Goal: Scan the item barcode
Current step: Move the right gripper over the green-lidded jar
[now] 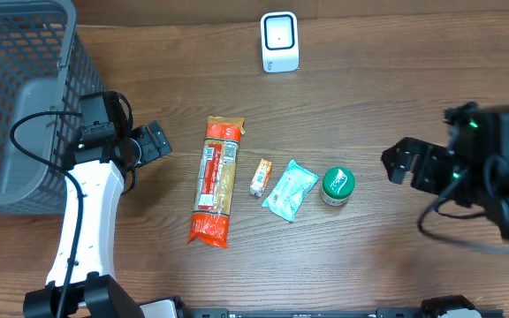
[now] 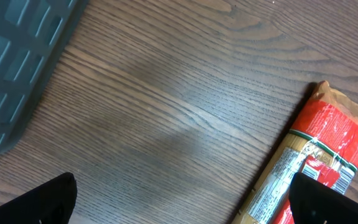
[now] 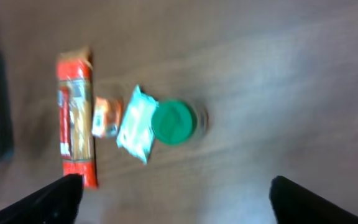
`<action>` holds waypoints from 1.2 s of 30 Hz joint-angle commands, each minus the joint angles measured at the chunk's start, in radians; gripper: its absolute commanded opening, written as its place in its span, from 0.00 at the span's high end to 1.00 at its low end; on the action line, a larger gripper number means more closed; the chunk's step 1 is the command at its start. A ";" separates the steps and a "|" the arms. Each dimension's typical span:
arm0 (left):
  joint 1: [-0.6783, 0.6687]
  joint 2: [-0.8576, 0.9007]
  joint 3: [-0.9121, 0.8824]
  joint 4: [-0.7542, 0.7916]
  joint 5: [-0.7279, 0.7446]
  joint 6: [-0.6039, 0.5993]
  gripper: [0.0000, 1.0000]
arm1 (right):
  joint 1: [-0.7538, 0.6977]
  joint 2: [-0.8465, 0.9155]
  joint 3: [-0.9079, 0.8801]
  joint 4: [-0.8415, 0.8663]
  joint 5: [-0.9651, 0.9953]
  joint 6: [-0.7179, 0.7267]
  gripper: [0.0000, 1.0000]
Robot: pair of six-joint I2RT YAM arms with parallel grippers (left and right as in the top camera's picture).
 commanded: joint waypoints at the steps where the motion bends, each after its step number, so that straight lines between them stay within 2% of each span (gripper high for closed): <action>1: -0.002 -0.017 0.006 0.000 -0.009 0.016 0.00 | -0.002 0.070 0.016 -0.019 -0.064 0.020 0.24; 5: -0.002 -0.017 0.006 0.000 -0.009 0.016 0.00 | 0.016 0.112 0.005 -0.005 -0.063 0.109 0.25; 9: -0.002 -0.017 0.006 0.000 -0.009 0.016 0.00 | 0.062 0.136 0.004 -0.011 0.032 0.201 0.13; 12: -0.002 -0.017 0.006 0.000 -0.009 0.016 0.00 | 0.116 0.161 0.004 -0.016 0.142 0.264 0.12; 16: -0.002 -0.017 0.006 0.000 -0.009 0.016 0.00 | 0.185 0.230 0.004 0.000 0.158 0.303 0.09; 25: -0.002 -0.017 0.006 0.000 -0.009 0.016 0.00 | 0.260 0.465 0.004 0.078 0.163 0.318 0.06; 36: -0.002 -0.017 0.006 0.000 -0.009 0.016 0.00 | 0.269 0.599 0.003 0.131 0.102 0.337 0.00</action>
